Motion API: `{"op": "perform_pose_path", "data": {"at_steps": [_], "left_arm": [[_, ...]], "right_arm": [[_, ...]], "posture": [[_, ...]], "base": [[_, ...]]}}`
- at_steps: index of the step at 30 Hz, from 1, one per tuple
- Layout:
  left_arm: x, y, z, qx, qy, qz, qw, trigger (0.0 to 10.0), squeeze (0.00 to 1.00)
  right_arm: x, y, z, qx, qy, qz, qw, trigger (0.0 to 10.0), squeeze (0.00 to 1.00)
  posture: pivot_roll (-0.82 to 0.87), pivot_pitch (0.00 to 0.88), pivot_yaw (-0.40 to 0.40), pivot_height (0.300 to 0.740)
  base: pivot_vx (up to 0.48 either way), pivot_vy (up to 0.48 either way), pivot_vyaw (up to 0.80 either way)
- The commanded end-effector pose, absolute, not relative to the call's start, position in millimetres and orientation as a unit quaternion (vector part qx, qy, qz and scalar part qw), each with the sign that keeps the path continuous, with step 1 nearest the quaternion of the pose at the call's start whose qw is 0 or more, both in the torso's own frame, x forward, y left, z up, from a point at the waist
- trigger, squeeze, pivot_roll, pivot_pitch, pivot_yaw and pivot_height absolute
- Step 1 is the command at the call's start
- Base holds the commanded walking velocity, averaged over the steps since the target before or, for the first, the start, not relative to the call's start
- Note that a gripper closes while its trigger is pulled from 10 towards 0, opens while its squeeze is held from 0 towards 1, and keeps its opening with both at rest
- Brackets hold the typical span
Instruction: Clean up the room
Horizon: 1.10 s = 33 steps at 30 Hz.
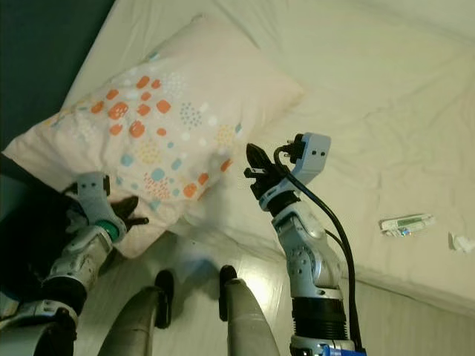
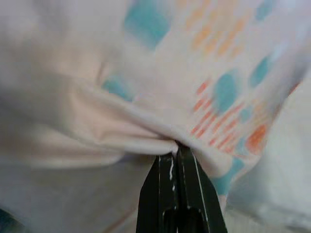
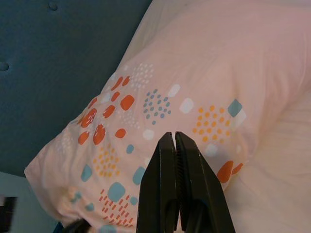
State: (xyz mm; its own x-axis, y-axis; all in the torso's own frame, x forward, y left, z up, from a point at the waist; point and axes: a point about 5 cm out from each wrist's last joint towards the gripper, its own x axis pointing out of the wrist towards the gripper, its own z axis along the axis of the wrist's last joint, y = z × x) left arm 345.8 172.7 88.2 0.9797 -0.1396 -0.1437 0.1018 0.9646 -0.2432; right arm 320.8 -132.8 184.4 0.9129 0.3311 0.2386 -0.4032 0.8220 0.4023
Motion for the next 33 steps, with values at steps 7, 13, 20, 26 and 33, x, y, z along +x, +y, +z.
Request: {"op": "perform_pose_path", "data": {"at_steps": [7,13,20,26,33], "left_arm": [[313.9,164.3,121.9,-0.108,0.033,-0.143,0.983,0.0,0.00],[281.0,157.3,147.7,-0.065,0.024,-0.238,0.969,0.0,0.00],[256.0,134.7,158.0,-0.014,0.030,-0.318,0.948,0.0,0.00],[265.9,137.3,135.1,0.106,0.076,-0.254,0.958,0.7,0.00],[293.7,185.3,81.2,0.342,0.167,-0.054,0.923,10.0,1.00]], "right_arm": [[321.0,-135.4,163.2,0.219,-0.051,0.176,0.958,10.0,0.00],[323.7,-137.3,153.9,0.213,-0.038,0.165,0.962,10.0,0.00],[326.7,-136.1,150.5,0.214,-0.035,0.161,0.963,10.0,0.00],[326.8,-135.3,148.3,0.213,-0.037,0.158,0.964,10.0,0.00],[322.3,-139.2,144.2,0.212,-0.038,0.147,0.965,10.0,0.00]], "posture": [[-0.01,0.397,0.046,0.740],[0.01,0.382,0.050,0.740],[0.02,0.370,0.054,0.740],[0.02,0.369,0.060,0.740],[-0.01,0.366,0.067,0.740]], "base": [[0.000,0.000,0.00],[0.000,0.000,0.00],[0.000,0.000,0.00],[0.000,0.000,0.00],[0.000,0.000,0.00]]}}
